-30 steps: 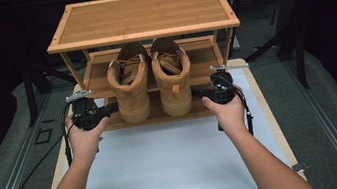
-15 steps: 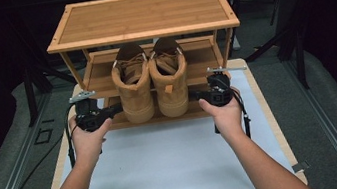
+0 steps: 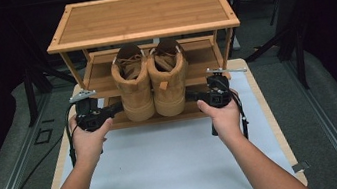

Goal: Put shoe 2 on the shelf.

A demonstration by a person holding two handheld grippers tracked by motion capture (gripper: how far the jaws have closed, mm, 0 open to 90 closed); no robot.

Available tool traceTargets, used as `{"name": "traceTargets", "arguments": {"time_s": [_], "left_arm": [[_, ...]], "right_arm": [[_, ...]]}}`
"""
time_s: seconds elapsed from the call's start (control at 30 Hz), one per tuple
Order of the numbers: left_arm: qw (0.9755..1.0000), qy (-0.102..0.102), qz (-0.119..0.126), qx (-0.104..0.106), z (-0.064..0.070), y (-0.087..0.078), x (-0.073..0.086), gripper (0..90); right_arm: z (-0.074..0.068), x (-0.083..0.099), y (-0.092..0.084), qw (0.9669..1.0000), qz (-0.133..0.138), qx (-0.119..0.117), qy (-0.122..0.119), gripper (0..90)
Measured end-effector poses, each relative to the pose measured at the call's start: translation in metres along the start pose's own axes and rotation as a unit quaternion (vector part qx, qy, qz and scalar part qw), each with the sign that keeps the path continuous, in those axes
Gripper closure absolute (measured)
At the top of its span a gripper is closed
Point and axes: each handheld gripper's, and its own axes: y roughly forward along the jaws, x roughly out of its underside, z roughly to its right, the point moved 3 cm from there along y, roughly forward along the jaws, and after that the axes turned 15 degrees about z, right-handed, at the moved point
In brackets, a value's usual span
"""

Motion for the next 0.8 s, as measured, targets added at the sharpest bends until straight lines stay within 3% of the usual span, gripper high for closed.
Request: {"name": "traceTargets", "arguments": {"time_s": [0.2, 0.37, 0.6, 0.8], "left_arm": [[1.0000, -0.002, 0.005, -0.002, -0.002, 0.001, -0.013, 90.0], [0.9998, -0.008, 0.006, -0.017, -0.006, 0.009, -0.018, 90.0], [0.9998, -0.011, 0.006, -0.013, -0.009, 0.017, -0.021, 90.0], [0.9996, -0.007, 0.003, -0.028, -0.013, 0.027, -0.027, 90.0]], "right_arm": [[-0.005, -0.010, -0.001, 1.0000, 0.003, -0.008, 0.001, 90.0], [-0.007, -0.014, 0.007, 0.9999, 0.010, 0.004, -0.005, 90.0], [-0.005, -0.020, 0.015, 0.9997, 0.015, 0.016, -0.011, 90.0], [-0.002, -0.024, 0.024, 0.9996, 0.018, 0.019, -0.007, 90.0]]}}
